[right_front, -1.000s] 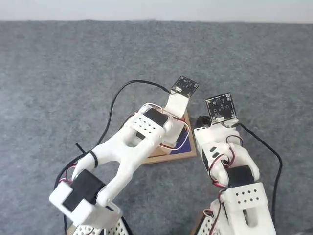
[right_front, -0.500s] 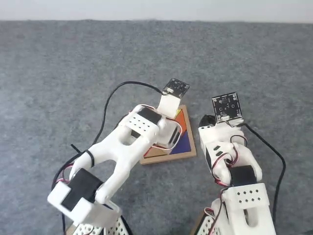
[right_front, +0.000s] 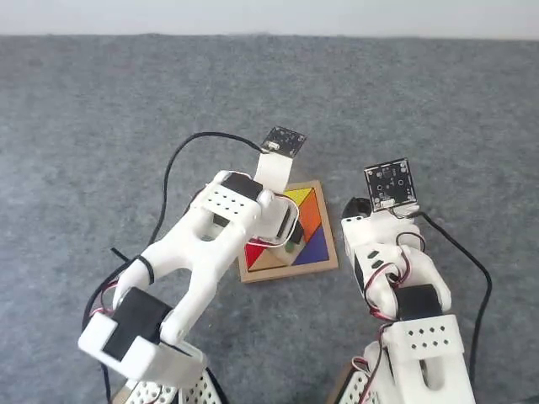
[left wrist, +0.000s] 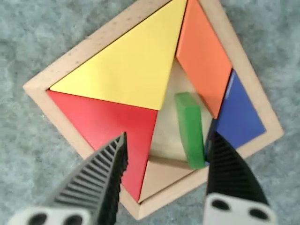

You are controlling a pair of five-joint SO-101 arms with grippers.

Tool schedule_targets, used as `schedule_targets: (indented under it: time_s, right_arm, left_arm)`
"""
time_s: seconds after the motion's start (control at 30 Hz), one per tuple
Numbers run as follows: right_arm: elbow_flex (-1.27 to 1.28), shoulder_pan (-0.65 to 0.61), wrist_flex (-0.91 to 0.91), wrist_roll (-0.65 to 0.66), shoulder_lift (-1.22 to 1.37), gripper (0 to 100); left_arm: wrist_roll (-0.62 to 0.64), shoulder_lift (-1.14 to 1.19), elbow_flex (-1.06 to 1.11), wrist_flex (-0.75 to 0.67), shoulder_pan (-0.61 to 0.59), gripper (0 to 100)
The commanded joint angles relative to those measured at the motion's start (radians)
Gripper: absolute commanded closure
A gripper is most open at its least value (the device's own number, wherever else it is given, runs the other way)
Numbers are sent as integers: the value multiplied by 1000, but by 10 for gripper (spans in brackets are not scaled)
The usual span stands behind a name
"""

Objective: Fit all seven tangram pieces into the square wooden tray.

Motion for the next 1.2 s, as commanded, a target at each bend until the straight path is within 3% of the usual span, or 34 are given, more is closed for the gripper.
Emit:
schedule_targets:
  time_s: [0.0,0.23,0.47,0.6,0.83,1.07,1.17]
  right_arm:
    - [-14,4,-1,-11,-16,989]
    - [-12,-28,-1,-5,-16,989]
    - [-11,-31,-1,-5,-16,988]
    - [-11,-33,-1,-5,-16,987]
    - [18,-58,-47,31,-15,987]
    - [9,-289,-48,212,105,987]
    - [-37,-328,-64,258,239,987]
  left_arm:
    - [-40,-21,-45,5,-8,739]
    - [-74,-23,-47,5,-11,739]
    - [-78,-100,-58,6,-157,739]
    - [-140,-204,24,-15,-173,739]
    - [-129,-499,237,-172,-250,739]
    - [75,-706,529,-595,-459,794]
    - [121,-703,516,-577,-480,845]
